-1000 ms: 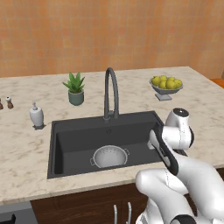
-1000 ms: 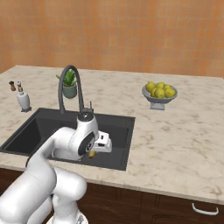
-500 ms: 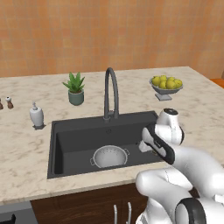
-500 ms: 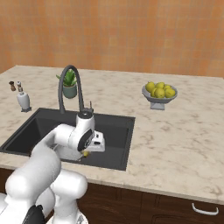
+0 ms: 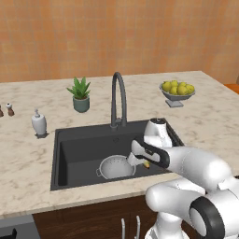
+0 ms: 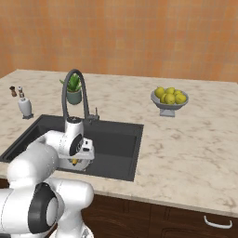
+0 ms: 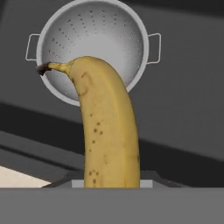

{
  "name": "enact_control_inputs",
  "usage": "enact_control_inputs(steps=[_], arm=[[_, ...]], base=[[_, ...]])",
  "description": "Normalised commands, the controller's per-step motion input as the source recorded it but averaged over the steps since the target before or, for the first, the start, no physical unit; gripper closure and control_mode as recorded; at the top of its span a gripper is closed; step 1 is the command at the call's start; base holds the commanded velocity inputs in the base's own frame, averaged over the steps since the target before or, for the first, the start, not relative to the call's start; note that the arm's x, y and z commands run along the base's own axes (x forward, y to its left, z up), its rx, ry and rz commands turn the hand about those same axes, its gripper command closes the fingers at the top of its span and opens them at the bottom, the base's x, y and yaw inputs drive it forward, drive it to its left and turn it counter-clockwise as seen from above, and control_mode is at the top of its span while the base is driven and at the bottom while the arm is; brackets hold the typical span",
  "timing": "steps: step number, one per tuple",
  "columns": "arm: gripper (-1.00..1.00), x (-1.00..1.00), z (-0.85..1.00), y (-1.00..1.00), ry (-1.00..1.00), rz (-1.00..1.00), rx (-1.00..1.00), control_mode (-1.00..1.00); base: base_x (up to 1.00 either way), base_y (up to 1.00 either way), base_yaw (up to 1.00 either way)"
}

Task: Put the colander in the sink, put the banana in the colander, and turn on the sink faucet and pour water over the colander.

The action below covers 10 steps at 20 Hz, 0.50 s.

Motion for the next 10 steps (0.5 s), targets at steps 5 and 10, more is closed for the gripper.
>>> enact_control_inputs(steps=[5,10], arm=[[1.00,0.00,-0.57,0.08,0.00,0.07,0.03,-1.00],[1.00,0.00,-0.33,0.03,0.00,0.05,0.08,-1.00]], base=[[0.00,0.00,0.00],[0.00,0.00,0.00]])
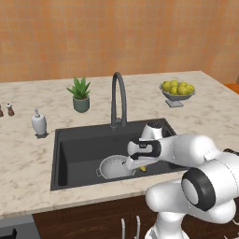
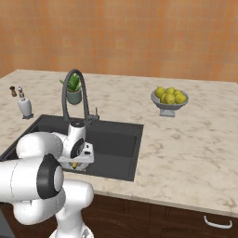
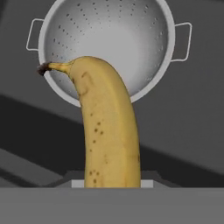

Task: Put the colander in the sink, put the banana in the colander, and turn on the sink faucet and pour water over the colander.

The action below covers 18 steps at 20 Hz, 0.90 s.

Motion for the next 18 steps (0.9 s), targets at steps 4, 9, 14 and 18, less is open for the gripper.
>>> enact_control_inputs(steps=[4,9,14,18], arm=[[1.00,0.00,-0.24,0.26,0.00,0.03,0.03,-1.00],[1.00,0.01,-0.17,0.27,0.00,0.01,0.01,-1.00],[1.00,0.05,-0.24,0.04,0.00,0.01,0.02,-1.00],[1.00,0.12,-0.26,0.01,0.00,0.00,0.01,-1.00]], base=[[0.00,0.00,0.00],[0.00,0.00,0.00],[0.00,0.00,0.00],[0.00,0.00,0.00]])
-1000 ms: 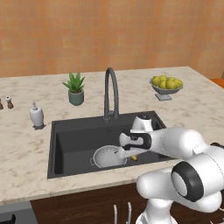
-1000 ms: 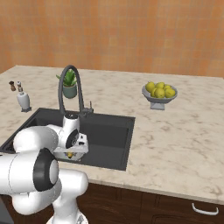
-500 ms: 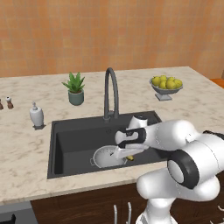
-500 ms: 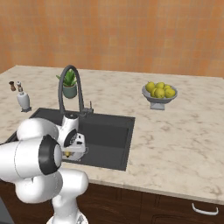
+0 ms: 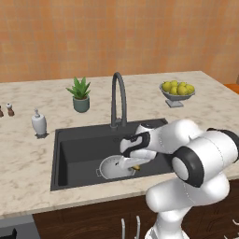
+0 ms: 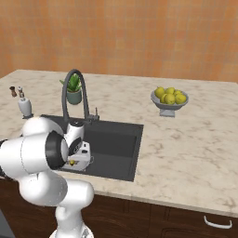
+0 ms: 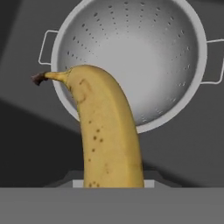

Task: Put the colander in the sink, put the banana in the colander, and turn on the sink faucet and pour water over the colander.

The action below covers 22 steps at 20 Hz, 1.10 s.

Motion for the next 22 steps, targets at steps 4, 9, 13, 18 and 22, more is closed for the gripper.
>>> enact_control_inputs(steps=[4,9,13,18,22], arm=[[1.00,0.04,-0.42,0.00,0.00,0.00,0.00,-1.00],[1.00,0.00,-0.46,0.00,0.00,0.00,0.00,-1.00],[1.00,0.00,-0.26,0.00,0.00,0.00,0.00,-1.00],[1.00,0.14,0.00,0.02,0.00,0.01,0.00,-1.00],[1.00,0.32,0.00,0.25,0.00,0.00,0.00,-1.00]], base=[[0.00,0.00,0.00],[0.00,0.00,0.00],[0.00,0.00,0.00],[0.00,0.00,0.00],[0.00,0.00,0.00]])
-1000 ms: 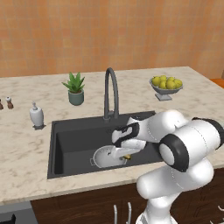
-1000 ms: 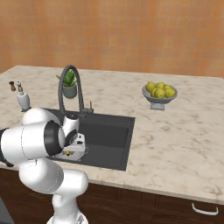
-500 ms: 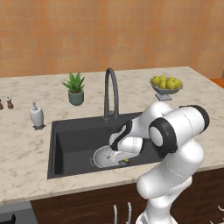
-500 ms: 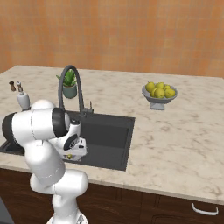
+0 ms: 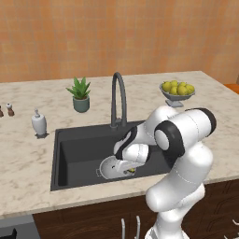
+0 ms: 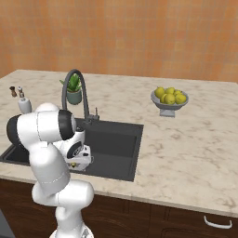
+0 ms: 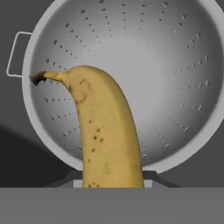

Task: Put the colander in the sink, put the banana in the colander, and turn on the sink faucet and pour water over the colander.

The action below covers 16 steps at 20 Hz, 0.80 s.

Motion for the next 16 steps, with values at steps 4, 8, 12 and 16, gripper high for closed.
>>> enact_control_inputs(steps=[4,8,12,16], arm=[[1.00,0.23,-0.10,0.17,0.00,0.00,0.00,-1.00],[1.00,0.03,-0.39,0.00,0.00,0.00,0.00,-1.00],[1.00,0.00,-0.33,0.00,0.00,0.00,0.00,-1.00],[1.00,0.02,-0.04,0.00,0.00,0.00,0.00,-1.00]], base=[[0.00,0.00,0.00],[0.00,0.00,0.00],[0.00,0.00,0.00],[0.00,0.00,0.00]])
